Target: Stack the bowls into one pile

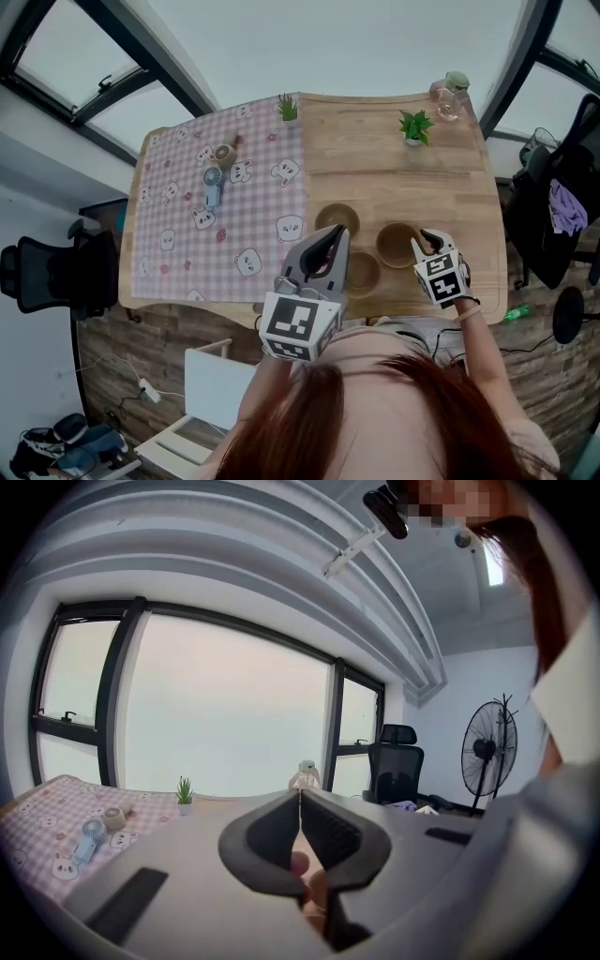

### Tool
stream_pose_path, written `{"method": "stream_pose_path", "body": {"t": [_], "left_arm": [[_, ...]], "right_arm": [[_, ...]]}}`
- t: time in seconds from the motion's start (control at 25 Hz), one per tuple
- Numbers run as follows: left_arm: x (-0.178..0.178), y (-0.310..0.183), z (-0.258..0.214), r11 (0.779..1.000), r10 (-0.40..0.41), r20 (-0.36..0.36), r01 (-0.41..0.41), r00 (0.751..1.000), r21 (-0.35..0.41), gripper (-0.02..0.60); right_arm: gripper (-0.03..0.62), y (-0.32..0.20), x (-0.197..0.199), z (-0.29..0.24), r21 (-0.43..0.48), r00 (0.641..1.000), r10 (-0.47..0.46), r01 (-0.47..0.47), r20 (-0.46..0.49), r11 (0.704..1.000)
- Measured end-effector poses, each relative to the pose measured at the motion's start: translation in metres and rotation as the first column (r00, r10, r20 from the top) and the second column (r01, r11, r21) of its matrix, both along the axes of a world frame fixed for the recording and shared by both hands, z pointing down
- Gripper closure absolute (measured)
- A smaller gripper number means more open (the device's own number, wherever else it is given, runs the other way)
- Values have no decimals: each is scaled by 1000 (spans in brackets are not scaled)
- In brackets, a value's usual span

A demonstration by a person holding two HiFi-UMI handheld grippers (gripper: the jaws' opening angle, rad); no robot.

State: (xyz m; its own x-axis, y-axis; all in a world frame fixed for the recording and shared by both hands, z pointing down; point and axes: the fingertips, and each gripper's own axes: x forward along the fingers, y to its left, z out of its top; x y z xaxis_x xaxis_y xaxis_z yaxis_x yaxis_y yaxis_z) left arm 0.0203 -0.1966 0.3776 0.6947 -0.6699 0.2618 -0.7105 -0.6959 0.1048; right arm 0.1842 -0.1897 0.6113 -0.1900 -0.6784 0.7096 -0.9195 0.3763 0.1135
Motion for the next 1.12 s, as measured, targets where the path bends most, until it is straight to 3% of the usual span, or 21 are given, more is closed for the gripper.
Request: {"method": "stream_pose_path", "body": {"t": [0.76, 1.12], "left_arm": [[-4, -30, 13, 999, 8, 12, -7, 1000, -33, 571], [-9, -36, 15, 999, -13, 14, 14, 1000, -35, 569]], "right_arm": [[508, -11, 8, 47, -122, 993, 89, -79, 76, 989], [556, -12, 10, 50, -158, 987, 129, -112, 101, 981]]}}
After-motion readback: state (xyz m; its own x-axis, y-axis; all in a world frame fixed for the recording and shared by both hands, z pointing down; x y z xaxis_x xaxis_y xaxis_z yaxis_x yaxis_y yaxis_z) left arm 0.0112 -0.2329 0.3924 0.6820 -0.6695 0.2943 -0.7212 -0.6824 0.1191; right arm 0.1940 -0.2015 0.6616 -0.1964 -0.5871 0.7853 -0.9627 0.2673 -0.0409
